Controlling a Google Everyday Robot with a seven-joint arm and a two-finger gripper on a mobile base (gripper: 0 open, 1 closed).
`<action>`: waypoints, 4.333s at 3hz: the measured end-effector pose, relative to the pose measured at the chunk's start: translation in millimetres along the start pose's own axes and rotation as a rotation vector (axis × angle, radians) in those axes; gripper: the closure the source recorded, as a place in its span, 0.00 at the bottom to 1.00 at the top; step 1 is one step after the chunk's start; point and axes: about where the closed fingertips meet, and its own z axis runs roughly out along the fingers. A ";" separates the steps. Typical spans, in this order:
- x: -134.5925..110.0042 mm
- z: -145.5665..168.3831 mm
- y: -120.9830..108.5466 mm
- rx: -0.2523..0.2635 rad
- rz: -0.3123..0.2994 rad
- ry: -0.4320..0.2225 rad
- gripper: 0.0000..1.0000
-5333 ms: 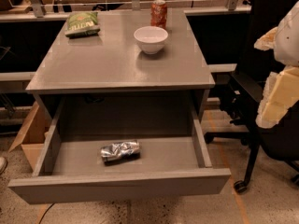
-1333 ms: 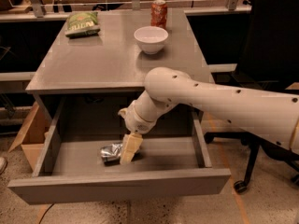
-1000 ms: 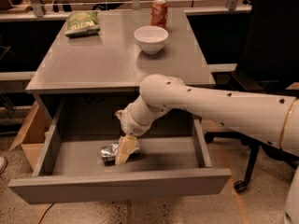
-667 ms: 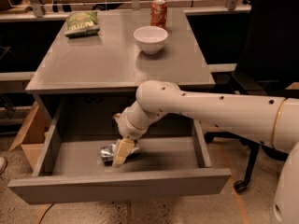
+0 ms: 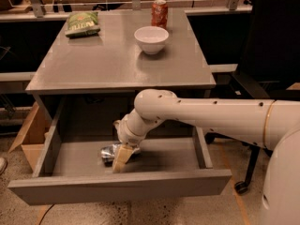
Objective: Pick redbull can from top drawer and place on counter
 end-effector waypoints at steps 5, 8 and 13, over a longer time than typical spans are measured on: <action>-13.0 -86.1 0.9 0.037 -0.116 -0.113 1.00; -41.7 -137.5 -26.6 0.164 -0.254 -0.122 1.00; -131.1 -194.2 -146.0 0.187 -0.333 -0.071 1.00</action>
Offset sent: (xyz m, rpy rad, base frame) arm -0.0082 -0.0074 -0.0211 0.0635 0.0743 0.0125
